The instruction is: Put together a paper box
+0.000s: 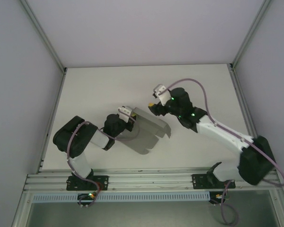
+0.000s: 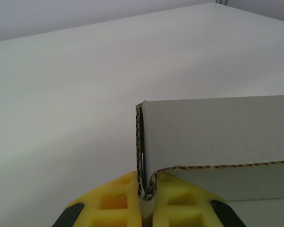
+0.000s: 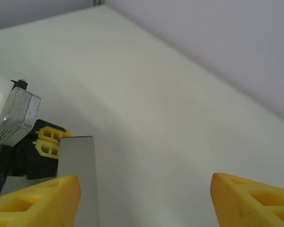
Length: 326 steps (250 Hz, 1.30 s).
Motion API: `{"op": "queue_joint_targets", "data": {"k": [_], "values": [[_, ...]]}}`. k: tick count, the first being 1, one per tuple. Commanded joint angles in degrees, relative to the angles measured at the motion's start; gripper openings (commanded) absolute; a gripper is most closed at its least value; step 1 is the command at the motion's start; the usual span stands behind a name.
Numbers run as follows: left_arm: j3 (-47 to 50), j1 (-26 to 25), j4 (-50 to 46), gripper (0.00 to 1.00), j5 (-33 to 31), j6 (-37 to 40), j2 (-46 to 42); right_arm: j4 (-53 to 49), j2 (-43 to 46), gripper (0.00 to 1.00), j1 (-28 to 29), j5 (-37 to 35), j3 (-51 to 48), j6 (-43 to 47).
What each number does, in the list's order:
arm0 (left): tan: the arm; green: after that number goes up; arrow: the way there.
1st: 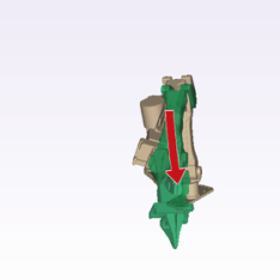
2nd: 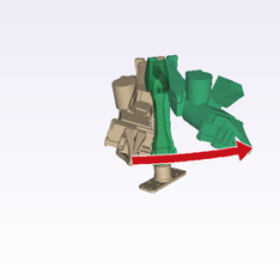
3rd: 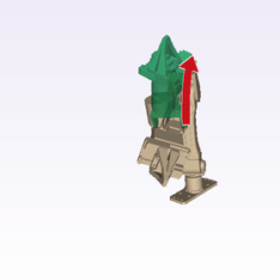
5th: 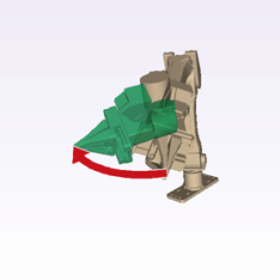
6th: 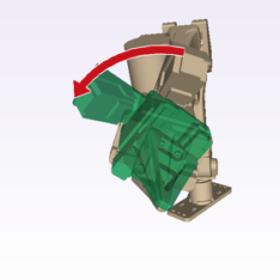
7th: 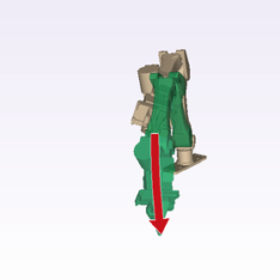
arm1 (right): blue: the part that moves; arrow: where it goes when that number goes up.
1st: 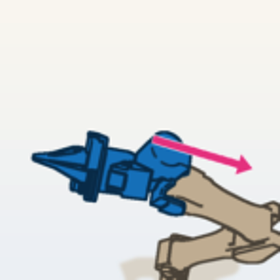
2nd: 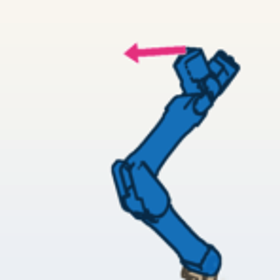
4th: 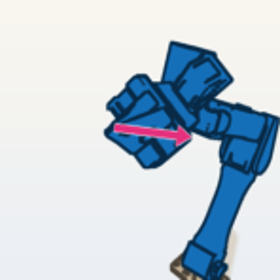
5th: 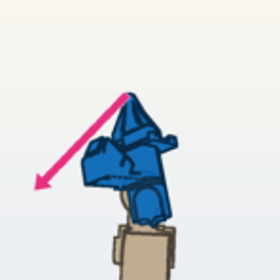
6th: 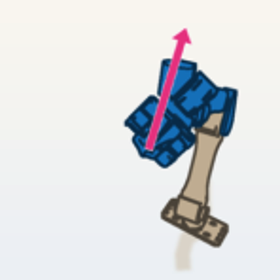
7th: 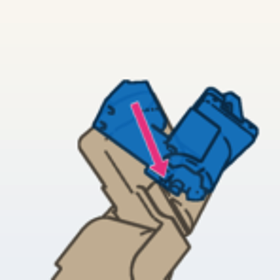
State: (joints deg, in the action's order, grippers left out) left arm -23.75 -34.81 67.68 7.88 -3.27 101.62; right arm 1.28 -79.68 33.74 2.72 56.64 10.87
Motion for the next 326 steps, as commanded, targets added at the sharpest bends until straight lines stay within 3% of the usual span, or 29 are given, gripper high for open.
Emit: {"op": "queue_joint_targets", "data": {"k": [1, 52, 95, 133, 164, 226, 269, 299, 309, 322, 326], "values": [[0.5, -0.6, -0.9, 0.0, 2.5, 0.5, 1.4, -8.4, -7.6, 0.71, -0.1, 4.9, 6.6, -4.3], [-0.1, -1.1, -2.7, 0.0, 2.2, 1.7, 2.3, -14.6, -20.0, 0.66, -0.2, 9.0, 15.4, -4.5], [-0.3, -1.2, -1.6, 0.0, 1.2, 1.6, 3.9, -17.6, -24.8, 0.61, -0.2, 11.5, 17.0, -4.9], [-1.1, -1.2, -1.1, 0.23, 0.9, 1.4, 5.2, -19.2, -26.9, 0.59, -0.2, 13.1, 15.9, -4.9], [-2.3, -1.2, -1.3, 0.35, 1.0, 2.2, 5.9, -20.3, -28.4, 0.57, -0.3, 13.0, 15.7, -4.9], [-3.5, -1.2, 1.6, 0.36, -1.1, 2.7, 5.9, -21.3, -29.6, 0.56, -1.0, 14.3, 16.1, -4.4], [-4.4, -1.0, 3.4, 0.35, -4.4, 3.5, 5.0, -21.7, -29.4, 0.55, -1.6, 14.8, 16.2, -4.3], [-5.7, -1.0, 2.5, 0.28, -5.5, 4.8, 5.3, -21.9, -29.1, 0.55, -2.0, 15.7, 16.2, -4.2], [-5.9, -1.0, 3.2, 0.19, -6.6, 4.4, 5.5, -22.0, -29.2, 0.55, -2.0, 16.0, 16.2, -4.1], [-6.1, -1.0, 4.0, 0.0, -7.9, 4.0, 5.9, -22.2, -29.4, 0.55, -2.0, 16.3, 16.2, -3.9], [-6.3, -1.1, 4.1, 0.0, -8.5, 3.7, 6.0, -22.2, -29.4, 0.55, -2.0, 16.4, 16.2, -3.9]]}}
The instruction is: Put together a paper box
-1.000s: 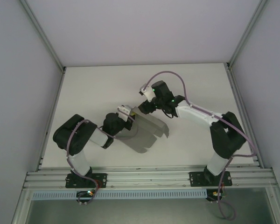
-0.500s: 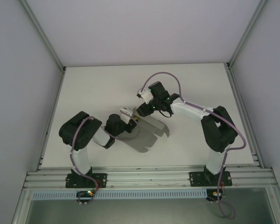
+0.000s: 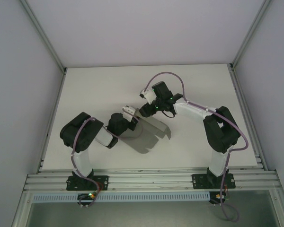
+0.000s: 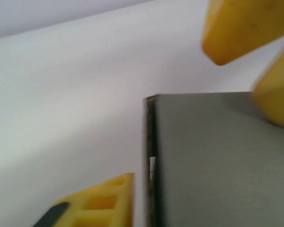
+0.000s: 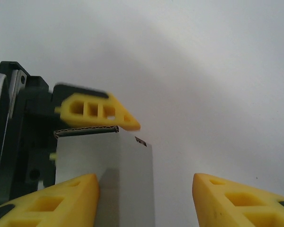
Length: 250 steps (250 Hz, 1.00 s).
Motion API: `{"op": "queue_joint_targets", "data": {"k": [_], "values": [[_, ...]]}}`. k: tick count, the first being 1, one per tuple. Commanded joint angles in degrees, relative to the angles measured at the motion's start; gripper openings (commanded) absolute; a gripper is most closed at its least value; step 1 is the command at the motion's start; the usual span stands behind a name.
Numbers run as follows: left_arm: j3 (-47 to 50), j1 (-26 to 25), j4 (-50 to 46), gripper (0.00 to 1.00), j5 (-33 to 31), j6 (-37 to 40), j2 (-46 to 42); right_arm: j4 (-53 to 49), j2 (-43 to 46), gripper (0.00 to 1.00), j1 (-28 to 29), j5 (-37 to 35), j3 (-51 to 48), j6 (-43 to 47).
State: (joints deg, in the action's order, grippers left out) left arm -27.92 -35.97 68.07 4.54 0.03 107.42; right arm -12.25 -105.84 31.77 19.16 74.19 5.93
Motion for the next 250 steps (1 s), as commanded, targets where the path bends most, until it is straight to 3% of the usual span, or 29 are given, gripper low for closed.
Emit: {"op": "queue_joint_targets", "data": {"k": [1, 32, 53, 79, 123, 157, 215, 250], "values": [[-2.1, 0.1, 3.7, 0.0, -5.3, 0.4, 0.2, -8.7, -3.3, 0.55, 0.0, -0.1, -1.4, 1.0], [-2.2, -0.4, 1.8, 0.0, -11.2, -3.2, -1.2, -8.5, -2.2, 0.6, -0.2, -1.9, -1.7, 0.0], [-3.4, -0.8, -5.3, 0.0, -14.1, -5.2, -3.5, -5.9, 0.9, 0.73, -0.9, -4.8, -3.5, -2.7], [-3.1, -1.4, -10.3, 0.0, -18.8, -6.9, -6.8, -1.0, 8.2, 1.0, -2.1, -9.3, -8.6, -7.1], [-2.1, -1.3, -21.1, 0.0, -23.1, -11.8, -14.7, 6.2, 25.5, 1.0, -4.2, -18.0, -21.0, -12.4], [-1.8, -1.8, -26.5, 0.0, -24.3, -14.1, -18.8, 8.0, 36.0, 1.0, -4.7, -17.0, -27.0, -13.0], [-0.6, -4.5, -27.8, 0.0, -25.6, -12.4, -22.6, 11.0, 33.1, 1.0, -4.7, -21.0, -26.8, -14.2], [-1.0, -4.9, -29.4, 0.0, -26.4, -14.1, -23.9, 10.9, 27.1, 1.0, -4.4, -14.3, -24.6, -13.9]]}}
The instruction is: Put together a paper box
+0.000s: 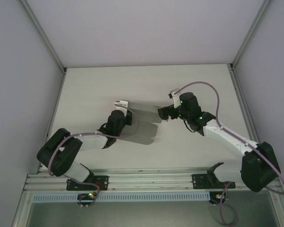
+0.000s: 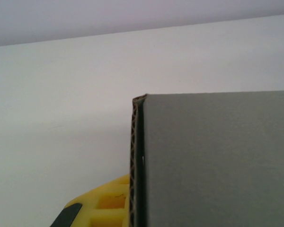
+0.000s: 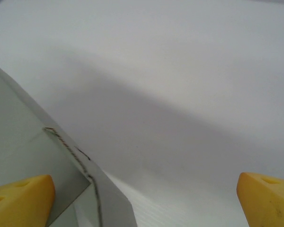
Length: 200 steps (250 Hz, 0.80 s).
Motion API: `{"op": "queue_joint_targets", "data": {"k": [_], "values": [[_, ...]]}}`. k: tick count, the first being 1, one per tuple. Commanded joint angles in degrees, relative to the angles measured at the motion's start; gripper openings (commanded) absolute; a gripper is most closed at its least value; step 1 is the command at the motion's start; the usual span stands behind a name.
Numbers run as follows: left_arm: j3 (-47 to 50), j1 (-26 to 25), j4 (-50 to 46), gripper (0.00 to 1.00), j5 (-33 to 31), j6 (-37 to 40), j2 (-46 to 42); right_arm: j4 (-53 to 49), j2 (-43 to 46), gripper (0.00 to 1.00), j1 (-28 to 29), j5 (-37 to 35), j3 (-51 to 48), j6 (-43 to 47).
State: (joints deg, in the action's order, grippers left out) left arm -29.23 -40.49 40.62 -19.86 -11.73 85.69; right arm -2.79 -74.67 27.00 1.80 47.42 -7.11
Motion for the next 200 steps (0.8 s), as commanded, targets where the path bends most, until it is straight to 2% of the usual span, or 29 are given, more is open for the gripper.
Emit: {"op": "queue_joint_targets", "data": {"k": [1, 21, 37, 55, 90, 110, 147, 200], "values": [[0.4, -0.4, -1.9, 0.0, -2.0, -2.5, -2.2, 1.6, -4.2, 1.0, 0.4, 3.2, 2.2, -0.9], [0.2, -0.4, -1.9, 0.0, -0.9, -4.2, -2.7, 4.5, -7.6, 1.0, 1.2, 5.2, 2.3, -1.0], [-0.4, -0.6, -2.3, 0.0, 1.0, -5.1, -2.6, 8.3, -9.5, 1.0, 2.7, 1.2, 2.6, -1.3], [-1.1, -1.3, -1.9, 0.0, 3.0, -4.7, -2.2, 17.5, -11.5, 1.0, 4.5, -3.3, 1.9, -3.2], [-2.7, -4.5, -3.1, 0.0, -1.1, -2.3, -1.2, 36.0, -15.3, 0.99, 6.8, -9.0, 0.2, -11.9], [-3.3, -5.7, -3.8, 0.0, -2.9, -2.4, -0.8, 41.2, -16.1, 1.0, 8.8, -14.4, -0.6, -16.1], [-3.3, -6.4, -3.8, 0.0, -6.0, -4.1, -1.4, 32.2, -12.4, 1.0, 10.8, -23.6, -0.9, -16.4], [-3.6, -5.9, -7.2, 0.0, -9.6, -4.8, -4.4, 14.7, -1.3, 1.0, 10.6, -23.3, -7.1, -12.5]]}}
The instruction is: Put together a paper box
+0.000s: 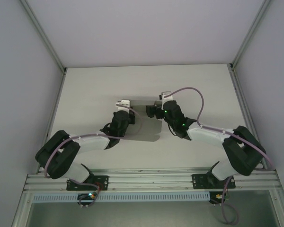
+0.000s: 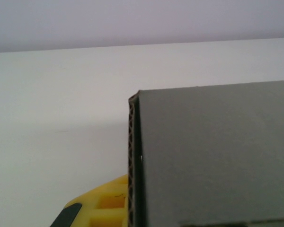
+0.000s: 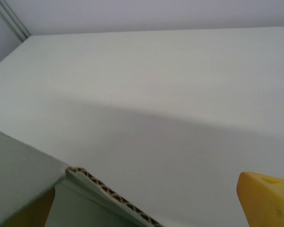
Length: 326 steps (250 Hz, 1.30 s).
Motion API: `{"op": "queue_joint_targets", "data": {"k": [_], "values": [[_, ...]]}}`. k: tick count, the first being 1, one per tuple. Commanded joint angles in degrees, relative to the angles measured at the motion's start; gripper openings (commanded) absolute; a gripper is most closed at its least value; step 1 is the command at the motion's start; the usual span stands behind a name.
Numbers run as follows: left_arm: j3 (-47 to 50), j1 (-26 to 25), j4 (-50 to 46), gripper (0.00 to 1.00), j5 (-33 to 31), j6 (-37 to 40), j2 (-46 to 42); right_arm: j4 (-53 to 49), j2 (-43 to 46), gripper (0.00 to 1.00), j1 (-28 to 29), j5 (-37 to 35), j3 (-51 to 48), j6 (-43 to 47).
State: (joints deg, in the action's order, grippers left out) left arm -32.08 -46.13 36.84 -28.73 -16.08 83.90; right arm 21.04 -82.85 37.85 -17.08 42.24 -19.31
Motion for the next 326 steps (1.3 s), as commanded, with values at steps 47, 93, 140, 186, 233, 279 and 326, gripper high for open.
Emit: {"op": "queue_joint_targets", "data": {"k": [47, 93, 140, 186, 233, 279, 326], "values": [[-0.9, 0.2, -5.9, 0.0, 0.9, 0.9, -4.9, -19.7, 14.3, 1.0, -1.6, -4.5, -5.5, 0.9], [-0.5, 0.3, -7.2, 0.0, 2.4, 1.9, -6.6, -22.6, 17.6, 1.0, -6.0, -2.9, -7.3, 0.5], [-0.6, 0.5, -7.5, 0.0, 3.1, 2.1, -7.4, -22.6, 15.7, 1.0, -7.7, 1.8, -8.1, 2.0], [-0.9, 0.5, -7.6, 0.0, 3.0, 1.7, -7.2, -19.5, 12.0, 0.99, -7.7, 6.4, -7.7, 4.0], [-1.0, 0.5, -7.5, 0.0, 2.6, 2.1, -6.8, -21.7, 10.0, 1.0, -7.7, 6.3, -6.9, 6.2], [-1.5, 0.6, -7.0, 0.0, 3.6, 3.0, -5.2, -13.9, 10.6, 1.0, -7.7, 10.3, -9.1, 5.0], [-1.3, 0.5, -6.7, 0.0, 4.4, 3.2, -4.5, -5.2, 10.8, 1.0, -7.7, 16.1, -8.6, 4.2]]}}
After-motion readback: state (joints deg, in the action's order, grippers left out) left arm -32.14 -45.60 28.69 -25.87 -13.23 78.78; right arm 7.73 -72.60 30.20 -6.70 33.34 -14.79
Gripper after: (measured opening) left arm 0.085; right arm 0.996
